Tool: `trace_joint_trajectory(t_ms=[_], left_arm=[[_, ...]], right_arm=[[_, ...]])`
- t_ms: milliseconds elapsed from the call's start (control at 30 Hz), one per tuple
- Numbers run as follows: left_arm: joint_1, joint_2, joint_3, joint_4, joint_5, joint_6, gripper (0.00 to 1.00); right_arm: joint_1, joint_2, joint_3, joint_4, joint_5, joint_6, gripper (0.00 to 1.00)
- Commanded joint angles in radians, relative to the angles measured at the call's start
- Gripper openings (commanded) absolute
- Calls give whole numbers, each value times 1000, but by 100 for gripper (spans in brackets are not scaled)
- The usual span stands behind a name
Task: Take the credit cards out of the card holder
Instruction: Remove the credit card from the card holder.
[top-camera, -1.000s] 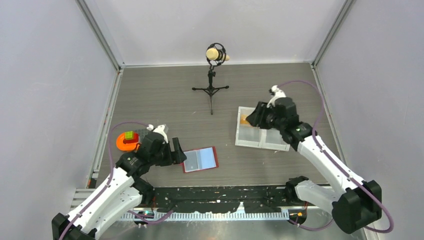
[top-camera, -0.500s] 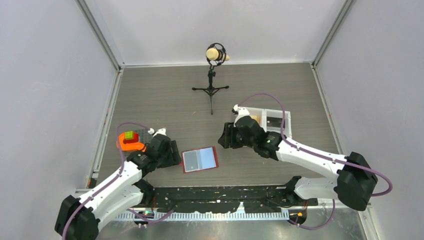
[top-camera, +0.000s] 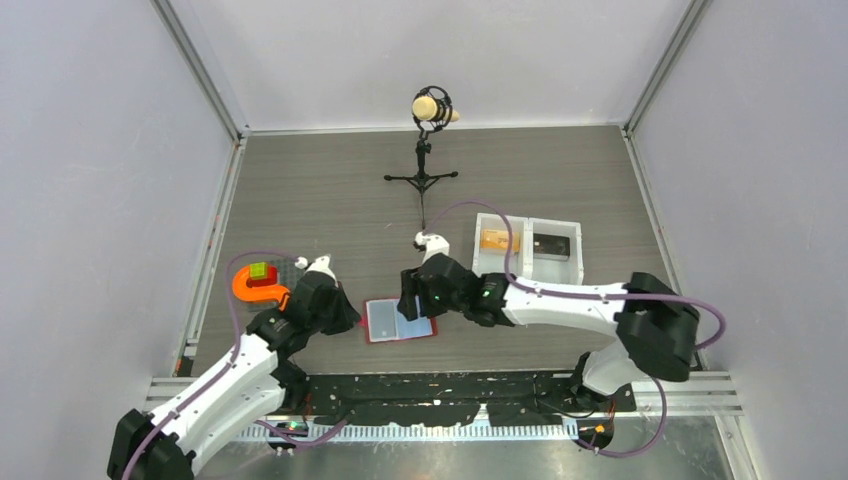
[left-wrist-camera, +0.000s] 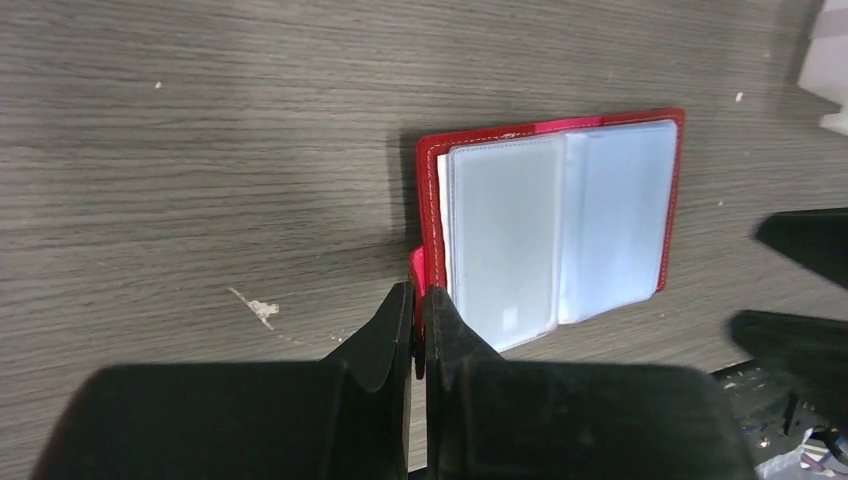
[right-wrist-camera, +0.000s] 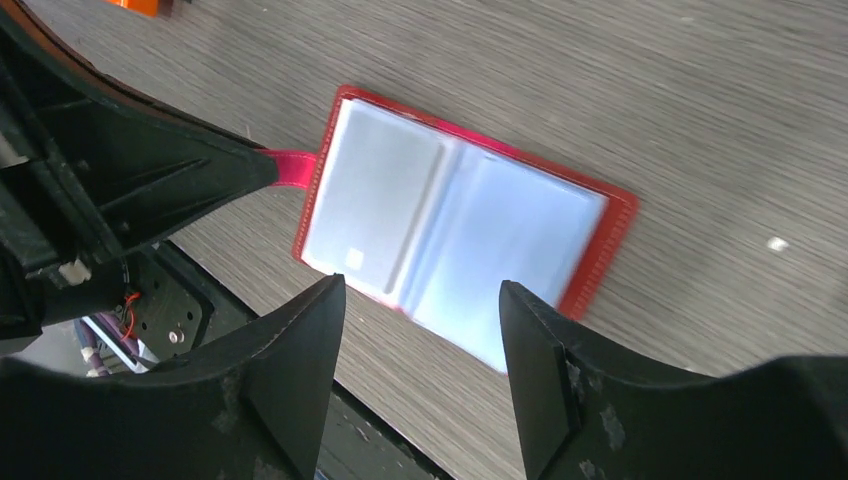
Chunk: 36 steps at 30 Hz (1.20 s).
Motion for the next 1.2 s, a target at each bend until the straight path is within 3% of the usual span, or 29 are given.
trace_joint_trajectory(t_ms=[0,233,733,1000,1167], left_arm=[[3,-56,-4,17,26,-9,0],[3,-101,6,-6,65,-13,0],[3,-152,4,-19,85,-26,0],[3,-154,9,-29,78,-17,0],[3,-153,11,-35,71,-10,0]], right_arm=[[56,117,108,75,43,23,67],[100,228,174,94,39,39,72],[131,342,231,70,92,60,73],[132,342,216,63,108,66,58],[132,317,204,44,141,67,55]])
